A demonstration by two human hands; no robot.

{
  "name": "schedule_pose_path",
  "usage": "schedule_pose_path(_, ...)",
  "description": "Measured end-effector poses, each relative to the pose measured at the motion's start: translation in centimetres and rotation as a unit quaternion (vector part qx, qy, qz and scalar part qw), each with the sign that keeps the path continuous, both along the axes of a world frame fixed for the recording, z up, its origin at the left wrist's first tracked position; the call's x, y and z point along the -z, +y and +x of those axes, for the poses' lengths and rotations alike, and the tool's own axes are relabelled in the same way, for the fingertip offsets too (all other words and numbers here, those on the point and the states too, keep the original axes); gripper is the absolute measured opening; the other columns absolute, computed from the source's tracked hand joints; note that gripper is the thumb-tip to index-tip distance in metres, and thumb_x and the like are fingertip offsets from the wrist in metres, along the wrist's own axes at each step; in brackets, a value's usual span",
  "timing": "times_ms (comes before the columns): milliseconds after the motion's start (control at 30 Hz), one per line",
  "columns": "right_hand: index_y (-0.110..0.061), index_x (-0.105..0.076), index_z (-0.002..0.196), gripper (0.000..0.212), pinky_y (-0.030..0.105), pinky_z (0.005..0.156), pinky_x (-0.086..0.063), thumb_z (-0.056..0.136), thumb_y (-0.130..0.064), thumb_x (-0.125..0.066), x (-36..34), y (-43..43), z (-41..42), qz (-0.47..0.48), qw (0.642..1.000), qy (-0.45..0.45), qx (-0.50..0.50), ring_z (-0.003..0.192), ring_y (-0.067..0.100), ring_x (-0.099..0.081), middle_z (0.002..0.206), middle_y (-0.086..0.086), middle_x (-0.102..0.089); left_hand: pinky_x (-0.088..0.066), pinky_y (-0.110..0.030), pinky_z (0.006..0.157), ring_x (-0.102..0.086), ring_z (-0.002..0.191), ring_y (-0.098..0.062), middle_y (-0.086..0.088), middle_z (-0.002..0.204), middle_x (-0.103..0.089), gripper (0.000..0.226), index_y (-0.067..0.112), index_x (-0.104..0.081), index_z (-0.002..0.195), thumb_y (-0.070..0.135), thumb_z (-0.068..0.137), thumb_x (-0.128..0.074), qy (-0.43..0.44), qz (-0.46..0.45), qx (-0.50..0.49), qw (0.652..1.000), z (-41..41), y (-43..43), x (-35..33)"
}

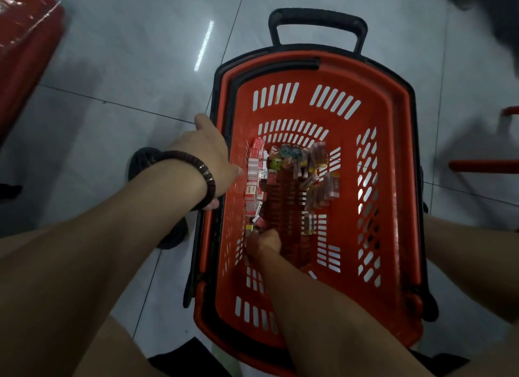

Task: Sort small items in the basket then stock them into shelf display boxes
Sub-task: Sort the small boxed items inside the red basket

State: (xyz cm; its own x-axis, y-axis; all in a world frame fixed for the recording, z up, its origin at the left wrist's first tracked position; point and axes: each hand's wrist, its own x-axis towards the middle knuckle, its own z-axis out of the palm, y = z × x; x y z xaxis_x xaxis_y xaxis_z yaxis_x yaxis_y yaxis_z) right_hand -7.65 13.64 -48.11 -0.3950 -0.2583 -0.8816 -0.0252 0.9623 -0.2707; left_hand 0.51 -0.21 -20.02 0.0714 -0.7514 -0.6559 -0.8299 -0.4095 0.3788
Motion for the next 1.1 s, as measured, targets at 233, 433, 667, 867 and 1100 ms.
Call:
schedule_pose_path(233,-0.013,-0.062,0.136,0.04,0.039,0.102,-0.057,0.103,-0.035,-0.058,-2.0,-0.1,-1.5,-0.008,0.997,0.028,-0.066,0.12,0.028,-0.067,0.134,0.011,-0.068,-0.046,-0.027,0.031,-0.07,0.061,-0.033,-0.022,0.097,-0.064,0.065,0.017,-0.026,0.137,0.027,0.096,-0.075,-0.007,-0.001,0.003,1.0,-0.3,0.0,-0.1)
schedule_pose_path(433,-0.01,-0.039,0.153,0.054,0.049,0.123,-0.031,0.105,-0.031,-0.053,-2.9,-0.4,-6.7,0.001,0.952,0.27,-0.143,0.154,0.039,-0.026,0.165,0.02,-0.028,-0.042,-0.024,0.028,-0.067,0.057,-0.031,-0.022,0.096,-0.064,0.061,0.017,-0.027,0.134,0.028,0.097,-0.074,-0.004,-0.001,0.002,1.0,-0.4,0.4,-0.3)
schedule_pose_path(667,-0.014,-0.028,0.162,0.087,0.063,0.125,-0.016,0.098,-0.063,-0.061,-0.7,-2.0,-5.4,0.046,0.962,0.231,-0.14,0.159,0.044,-0.012,0.172,0.022,-0.013,-0.04,-0.021,0.027,-0.065,0.053,-0.027,-0.016,0.089,-0.06,0.061,0.012,-0.026,0.138,0.028,0.1,-0.07,-0.007,-0.02,0.01,1.0,-0.5,0.5,0.0)
schedule_pose_path(867,-0.009,-0.036,0.156,0.066,0.059,0.122,-0.031,0.102,-0.039,-0.061,-1.1,-3.4,-6.9,0.078,0.964,0.203,-0.155,0.15,0.045,-0.031,0.161,0.024,-0.032,-0.065,-0.047,0.065,-0.073,0.069,-0.032,-0.016,0.094,-0.068,0.059,0.016,-0.026,0.134,0.03,0.099,-0.071,-0.026,-0.001,0.025,0.999,-0.7,-0.2,1.1)
schedule_pose_path(1100,-0.017,-0.063,0.135,0.041,0.048,0.114,-0.046,0.1,-0.036,-0.056,0.1,-3.0,-7.5,0.002,0.956,0.163,-0.245,0.137,0.042,-0.053,0.149,0.019,-0.055,-0.052,-0.03,0.037,-0.068,0.041,-0.027,-0.018,0.082,-0.069,0.047,0.016,-0.031,0.125,0.03,0.1,-0.068,-0.005,-0.03,0.035,0.999,0.2,-0.9,0.9)
